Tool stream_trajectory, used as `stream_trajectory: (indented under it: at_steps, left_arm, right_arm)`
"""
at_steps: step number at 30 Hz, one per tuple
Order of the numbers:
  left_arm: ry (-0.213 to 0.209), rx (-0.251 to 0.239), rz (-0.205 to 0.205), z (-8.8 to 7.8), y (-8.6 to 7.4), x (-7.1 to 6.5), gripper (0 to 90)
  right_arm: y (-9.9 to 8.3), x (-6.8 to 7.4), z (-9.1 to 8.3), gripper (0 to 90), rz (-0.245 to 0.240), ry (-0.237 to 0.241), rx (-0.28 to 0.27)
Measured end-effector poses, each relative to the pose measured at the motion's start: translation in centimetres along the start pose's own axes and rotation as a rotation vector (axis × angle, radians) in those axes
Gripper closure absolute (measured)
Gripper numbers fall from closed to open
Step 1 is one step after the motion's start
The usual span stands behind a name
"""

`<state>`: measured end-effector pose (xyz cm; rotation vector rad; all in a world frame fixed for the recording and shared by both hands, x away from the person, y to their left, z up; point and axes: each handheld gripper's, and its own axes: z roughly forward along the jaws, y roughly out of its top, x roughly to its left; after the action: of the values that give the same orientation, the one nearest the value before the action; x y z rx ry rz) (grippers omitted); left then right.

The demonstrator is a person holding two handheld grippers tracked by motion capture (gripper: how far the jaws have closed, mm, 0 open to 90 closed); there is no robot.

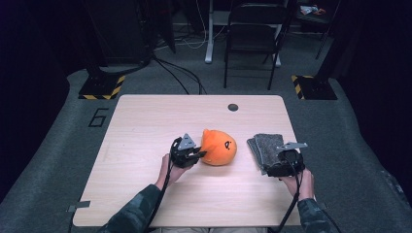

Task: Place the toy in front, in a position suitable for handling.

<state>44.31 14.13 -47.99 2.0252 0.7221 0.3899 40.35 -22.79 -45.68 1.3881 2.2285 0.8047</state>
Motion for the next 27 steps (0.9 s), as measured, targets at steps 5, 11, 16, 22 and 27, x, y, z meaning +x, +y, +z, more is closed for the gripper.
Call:
stream_trajectory:
  at_steps: [5, 11, 16, 22, 27]
  left_arm:
    - [0.067, -0.043, -0.054, -0.7, 0.7, -0.7, 77.3]
    - [0.098, -0.104, -0.183, -1.2, 0.3, -1.2, 76.9]
    - [0.074, -0.047, -0.165, -0.2, -0.7, -1.9, 70.4]
    - [0.066, -0.018, -0.107, -0.7, -0.6, -1.6, 46.6]
    - [0.060, 0.007, -0.066, -1.2, -0.8, -1.1, 28.2]
  right_arm:
    - [0.0, -0.2, -0.1, 8.8, 0.002, -0.007, -0.005]
    - [0.1, -0.1, -0.1, 8.8, -0.002, -0.003, -0.006]
    - [0.1, 0.0, 0.1, 8.6, -0.006, -0.004, -0.005]
    - [0.0, -0.4, 0.2, 8.7, 0.013, -0.006, -0.018]
    - [0.0, -1.1, 0.3, 8.3, 0.037, -0.013, -0.031]
